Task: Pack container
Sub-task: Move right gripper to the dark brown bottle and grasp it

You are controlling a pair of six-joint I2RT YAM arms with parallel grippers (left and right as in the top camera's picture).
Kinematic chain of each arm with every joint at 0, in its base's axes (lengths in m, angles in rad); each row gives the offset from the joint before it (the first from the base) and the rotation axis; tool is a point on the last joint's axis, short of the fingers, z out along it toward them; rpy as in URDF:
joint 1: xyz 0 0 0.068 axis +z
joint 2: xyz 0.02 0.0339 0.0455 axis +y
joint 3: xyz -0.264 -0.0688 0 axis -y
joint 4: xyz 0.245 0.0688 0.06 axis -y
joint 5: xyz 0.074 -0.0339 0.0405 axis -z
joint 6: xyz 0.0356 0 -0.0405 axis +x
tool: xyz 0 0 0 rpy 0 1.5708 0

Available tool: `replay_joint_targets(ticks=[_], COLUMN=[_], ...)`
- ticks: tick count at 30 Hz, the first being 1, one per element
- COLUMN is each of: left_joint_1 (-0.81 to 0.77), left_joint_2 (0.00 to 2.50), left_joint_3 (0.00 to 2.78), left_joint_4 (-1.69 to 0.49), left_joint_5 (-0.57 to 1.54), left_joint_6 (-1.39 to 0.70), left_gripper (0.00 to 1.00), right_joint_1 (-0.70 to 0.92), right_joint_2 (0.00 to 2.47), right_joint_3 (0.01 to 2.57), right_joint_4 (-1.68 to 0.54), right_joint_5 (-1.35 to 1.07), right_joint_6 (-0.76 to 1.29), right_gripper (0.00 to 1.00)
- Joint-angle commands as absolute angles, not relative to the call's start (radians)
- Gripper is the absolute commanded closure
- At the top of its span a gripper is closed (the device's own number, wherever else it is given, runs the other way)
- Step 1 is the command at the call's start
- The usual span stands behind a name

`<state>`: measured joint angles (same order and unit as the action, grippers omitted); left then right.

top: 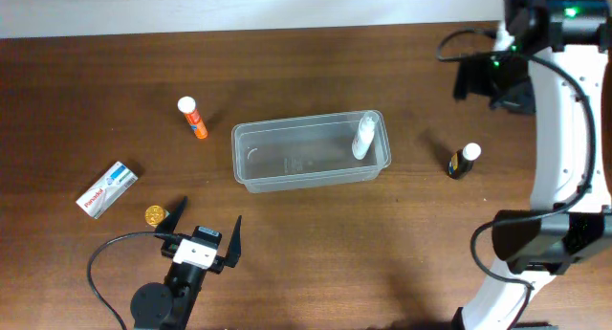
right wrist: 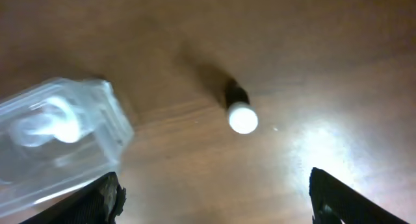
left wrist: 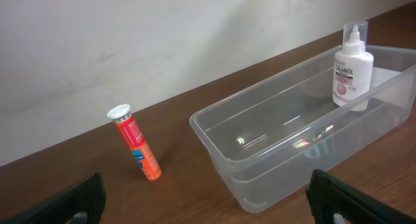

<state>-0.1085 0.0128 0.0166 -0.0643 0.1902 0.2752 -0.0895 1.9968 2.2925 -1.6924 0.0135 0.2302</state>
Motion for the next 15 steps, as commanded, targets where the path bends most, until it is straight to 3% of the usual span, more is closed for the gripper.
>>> replay_joint_targets(ticks=[1, 15], left_joint_1=[-0.102, -0.102], left_joint_2=[0.006, 0.006], left_joint_3=[0.009, 0.009], left_joint_4=[-0.064, -0.064], left_joint_5=[0.186, 0.186], left_joint_6=[0.265, 0.265], left_gripper=[0.01, 0.01], right_joint_1=[-0.113, -0.147], right_joint_2=[1.995, 1.995], right_joint_3=[2.196, 1.766], right_joint_4=[-1.682, -1.353], right_joint_5=[-0.007, -0.023], right_joint_6=[0.191, 0.16], right_gripper=[0.15, 0.16])
